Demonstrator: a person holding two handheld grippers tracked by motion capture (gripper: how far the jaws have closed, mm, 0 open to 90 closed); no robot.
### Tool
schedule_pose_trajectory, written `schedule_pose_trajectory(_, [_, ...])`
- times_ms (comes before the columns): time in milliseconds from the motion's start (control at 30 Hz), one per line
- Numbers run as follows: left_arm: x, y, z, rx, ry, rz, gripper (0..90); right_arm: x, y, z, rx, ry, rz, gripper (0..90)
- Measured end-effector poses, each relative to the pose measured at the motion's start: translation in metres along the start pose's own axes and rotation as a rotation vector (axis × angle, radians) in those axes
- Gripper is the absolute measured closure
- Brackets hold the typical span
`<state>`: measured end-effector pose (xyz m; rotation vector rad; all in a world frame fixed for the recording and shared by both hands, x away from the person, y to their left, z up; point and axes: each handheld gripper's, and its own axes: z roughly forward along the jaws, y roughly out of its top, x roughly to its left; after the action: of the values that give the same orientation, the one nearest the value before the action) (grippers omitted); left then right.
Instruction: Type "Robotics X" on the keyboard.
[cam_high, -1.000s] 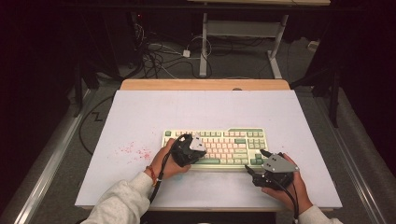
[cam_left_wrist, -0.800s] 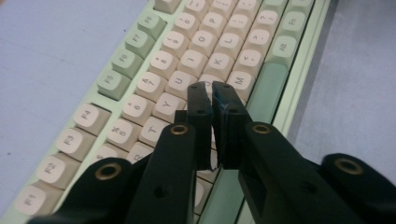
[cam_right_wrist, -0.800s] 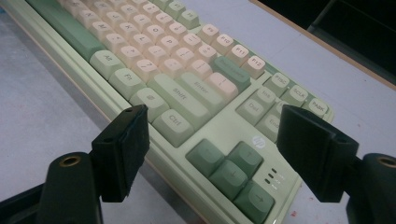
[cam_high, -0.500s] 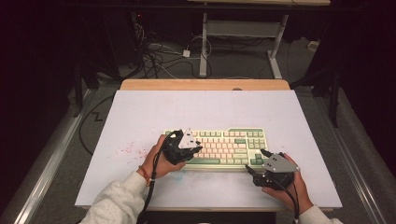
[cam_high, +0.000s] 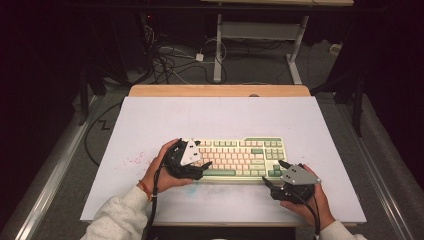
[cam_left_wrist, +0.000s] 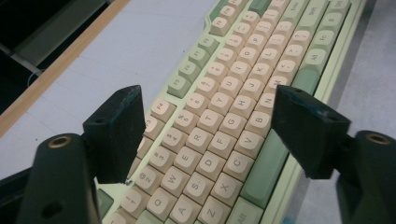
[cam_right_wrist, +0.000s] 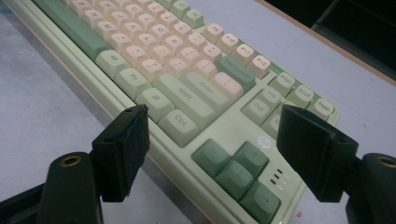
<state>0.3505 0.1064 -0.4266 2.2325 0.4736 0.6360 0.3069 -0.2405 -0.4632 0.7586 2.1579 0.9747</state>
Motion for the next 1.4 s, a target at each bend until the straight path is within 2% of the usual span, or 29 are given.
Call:
schedule_pose_trajectory(100, [0.000,-0.007,-0.005,-0.019,0.016,-0.005,19.7,0.000,0.000,0.000,0.004,0.003,-0.001,25.9])
schedule_pose_trajectory(233, [0.000,-0.017,-0.009,-0.019,0.039,-0.011,18.9,0.000,0.000,0.001,0.003,0.009,0.001,27.7])
schedule_pose_trajectory(300, [0.000,-0.021,-0.012,-0.011,0.064,-0.003,19.0,0.000,0.000,0.001,0.002,0.017,0.004,28.8])
schedule_pose_trajectory(433, [0.000,-0.031,-0.018,0.014,0.084,0.000,19.0,0.001,0.001,0.000,-0.006,0.028,0.007,35.6])
schedule_pose_trajectory(500, [0.000,-0.035,-0.021,0.024,0.086,-0.012,18.9,0.000,0.001,-0.001,-0.013,0.036,0.007,41.8])
schedule_pose_trajectory(633, [0.002,-0.046,-0.029,-0.002,0.101,-0.057,19.0,-0.001,0.004,-0.002,-0.020,0.050,0.015,56.8])
schedule_pose_trajectory(833, [0.003,-0.061,-0.034,0.038,0.108,-0.074,19.0,-0.002,0.010,-0.004,-0.018,0.078,0.011,77.0])
schedule_pose_trajectory(900, [0.002,-0.066,-0.033,0.065,0.116,-0.054,18.6,-0.002,0.013,-0.003,-0.012,0.092,0.013,81.3])
schedule_pose_trajectory(1000, [0.004,-0.074,-0.033,0.071,0.099,-0.092,17.4,-0.003,0.017,-0.001,-0.006,0.102,0.010,88.6])
schedule_pose_trajectory(1133, [0.004,-0.081,-0.035,0.090,0.104,-0.095,17.4,-0.006,0.025,0.003,-0.003,0.113,0.013,90.0])
schedule_pose_trajectory(1233, [0.004,-0.085,-0.037,0.087,0.097,-0.122,17.4,-0.009,0.031,0.008,0.002,0.123,0.023,90.0])
schedule_pose_trajectory(1400, [0.001,-0.090,-0.038,0.102,0.092,-0.135,17.5,-0.011,0.044,0.019,0.009,0.134,0.015,90.0])
